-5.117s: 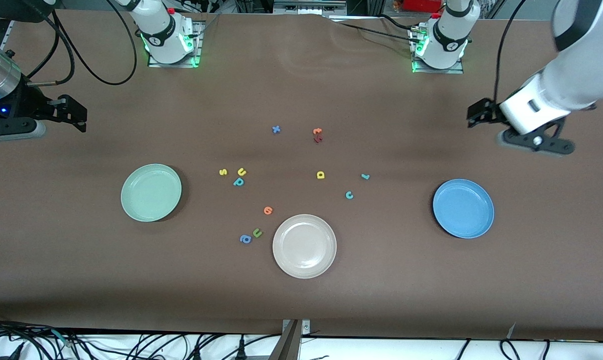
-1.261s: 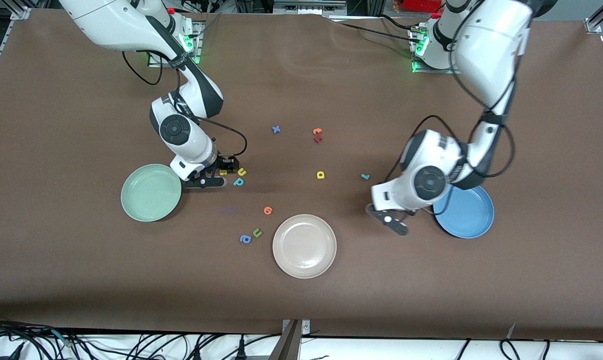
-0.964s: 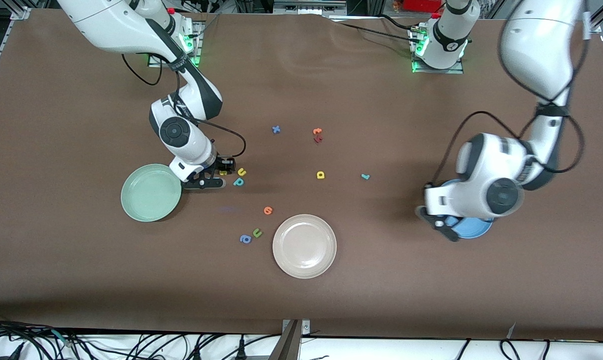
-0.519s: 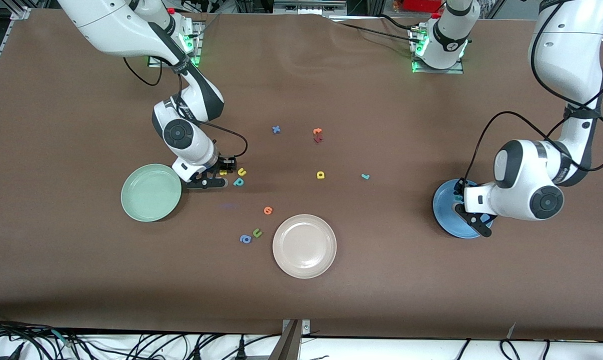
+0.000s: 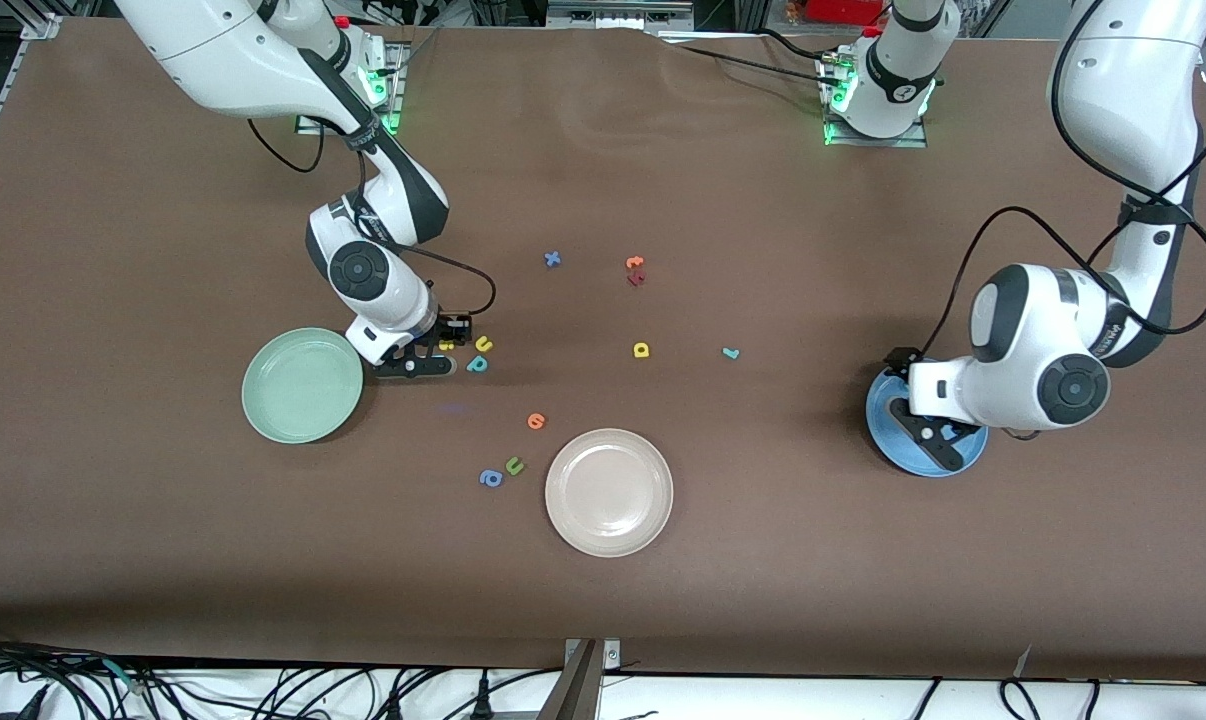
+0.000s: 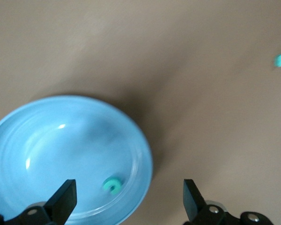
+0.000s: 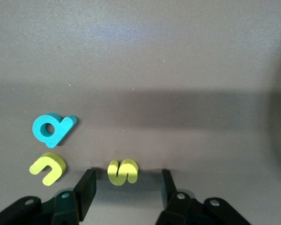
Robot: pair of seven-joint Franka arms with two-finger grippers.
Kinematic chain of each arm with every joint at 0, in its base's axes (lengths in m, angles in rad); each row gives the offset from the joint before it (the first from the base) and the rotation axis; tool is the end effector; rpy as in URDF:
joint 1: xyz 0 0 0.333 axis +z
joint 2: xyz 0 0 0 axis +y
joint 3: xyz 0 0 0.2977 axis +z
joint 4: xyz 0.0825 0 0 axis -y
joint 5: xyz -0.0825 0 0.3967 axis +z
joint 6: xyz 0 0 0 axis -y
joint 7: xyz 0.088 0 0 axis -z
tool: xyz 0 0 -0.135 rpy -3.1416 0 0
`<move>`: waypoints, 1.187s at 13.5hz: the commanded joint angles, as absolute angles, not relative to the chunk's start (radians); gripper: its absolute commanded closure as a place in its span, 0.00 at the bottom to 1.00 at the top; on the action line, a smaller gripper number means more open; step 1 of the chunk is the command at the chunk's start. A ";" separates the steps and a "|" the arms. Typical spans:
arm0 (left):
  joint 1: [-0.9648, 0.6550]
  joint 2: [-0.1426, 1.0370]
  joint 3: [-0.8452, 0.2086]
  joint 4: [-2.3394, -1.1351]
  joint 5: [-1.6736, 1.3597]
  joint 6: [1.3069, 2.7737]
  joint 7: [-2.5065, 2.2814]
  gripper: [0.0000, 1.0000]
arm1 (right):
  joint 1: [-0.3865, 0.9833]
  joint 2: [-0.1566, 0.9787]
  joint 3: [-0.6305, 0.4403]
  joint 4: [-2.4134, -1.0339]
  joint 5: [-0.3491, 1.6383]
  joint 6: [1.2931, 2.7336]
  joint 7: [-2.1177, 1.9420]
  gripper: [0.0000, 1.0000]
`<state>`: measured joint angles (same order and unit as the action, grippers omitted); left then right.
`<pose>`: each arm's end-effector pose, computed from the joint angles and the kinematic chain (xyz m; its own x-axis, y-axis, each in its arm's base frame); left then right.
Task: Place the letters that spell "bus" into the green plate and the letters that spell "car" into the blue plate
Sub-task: 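Carry the yellow s to the green plate while the left gripper grasps teal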
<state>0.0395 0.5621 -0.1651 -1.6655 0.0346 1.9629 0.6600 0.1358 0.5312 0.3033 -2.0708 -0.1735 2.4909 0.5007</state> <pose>0.6394 -0.0718 0.2149 0.6827 -0.7121 -0.1636 -0.6831 -0.7015 0.2031 0.5166 0.2512 0.1198 0.9944 0.0484 -0.0941 0.0472 -0.9988 -0.0151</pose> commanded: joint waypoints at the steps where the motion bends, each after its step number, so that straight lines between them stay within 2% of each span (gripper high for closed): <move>1: 0.029 0.537 -0.221 -1.695 -0.009 1.954 0.548 0.00 | 0.150 0.534 0.290 -2.072 -0.209 2.508 0.512 0.43; 5: -0.032 0.541 -0.304 -1.724 -0.008 1.988 0.242 0.00 | 0.150 0.534 0.288 -2.071 -0.228 2.507 0.511 0.77; 7: -0.110 0.543 -0.304 -1.811 -0.008 2.118 0.070 0.00 | 0.150 0.534 0.282 -2.068 -0.244 2.505 0.506 0.95; 9: -0.135 0.542 -0.305 -1.867 -0.008 2.204 -0.047 0.01 | 0.149 0.522 0.279 -2.056 -0.244 2.496 0.493 0.98; 11: -0.143 0.546 -0.308 -1.881 -0.008 2.213 -0.101 0.07 | 0.137 0.474 0.261 -2.028 -0.230 2.406 0.433 0.98; 14: -0.169 0.568 -0.310 -1.881 -0.008 2.246 -0.171 0.37 | 0.104 0.424 0.206 -2.017 -0.207 2.327 0.232 0.98; 16: -0.182 0.583 -0.310 -1.890 -0.008 2.290 -0.202 0.39 | 0.091 0.413 0.167 -2.020 -0.192 2.319 0.129 0.98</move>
